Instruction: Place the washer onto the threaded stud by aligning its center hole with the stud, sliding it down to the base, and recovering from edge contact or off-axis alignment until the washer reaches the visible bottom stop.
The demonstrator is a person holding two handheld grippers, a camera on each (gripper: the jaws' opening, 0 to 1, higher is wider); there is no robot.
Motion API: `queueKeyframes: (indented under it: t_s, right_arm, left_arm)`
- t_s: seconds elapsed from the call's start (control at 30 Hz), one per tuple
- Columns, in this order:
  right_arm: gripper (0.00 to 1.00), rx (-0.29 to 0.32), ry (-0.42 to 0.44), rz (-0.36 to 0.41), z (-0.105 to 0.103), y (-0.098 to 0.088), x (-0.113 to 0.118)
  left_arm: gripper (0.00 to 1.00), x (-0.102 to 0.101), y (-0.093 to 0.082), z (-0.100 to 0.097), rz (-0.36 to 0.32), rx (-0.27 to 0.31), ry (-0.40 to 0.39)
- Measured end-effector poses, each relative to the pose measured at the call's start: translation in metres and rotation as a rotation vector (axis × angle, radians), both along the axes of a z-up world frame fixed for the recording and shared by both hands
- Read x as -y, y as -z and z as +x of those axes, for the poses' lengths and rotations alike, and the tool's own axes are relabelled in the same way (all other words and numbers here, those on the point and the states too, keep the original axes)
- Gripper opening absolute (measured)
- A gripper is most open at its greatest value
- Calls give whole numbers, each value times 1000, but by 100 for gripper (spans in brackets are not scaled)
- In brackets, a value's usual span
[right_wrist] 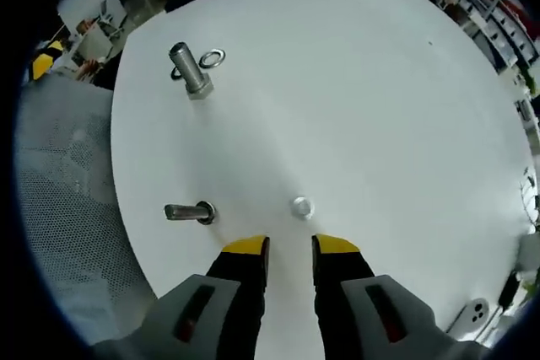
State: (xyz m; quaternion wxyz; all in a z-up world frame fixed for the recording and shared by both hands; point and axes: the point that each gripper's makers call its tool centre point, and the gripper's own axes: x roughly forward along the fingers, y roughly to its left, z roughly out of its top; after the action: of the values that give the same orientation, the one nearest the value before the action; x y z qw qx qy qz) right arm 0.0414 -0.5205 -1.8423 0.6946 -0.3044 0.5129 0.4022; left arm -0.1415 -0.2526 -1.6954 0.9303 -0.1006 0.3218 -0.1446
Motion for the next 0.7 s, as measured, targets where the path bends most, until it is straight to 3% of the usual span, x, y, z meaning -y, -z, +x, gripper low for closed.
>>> queueKeyframes:
  t_s: [0.27,0.7]
  right_arm:
    - [20,-9,20,11,4,12,-2]
    - [19,31,58,58,20,11,-12]
  left_arm:
    - [8,0,1,0,5,-5,1]
    - [8,-2,0,1,4,0,-13]
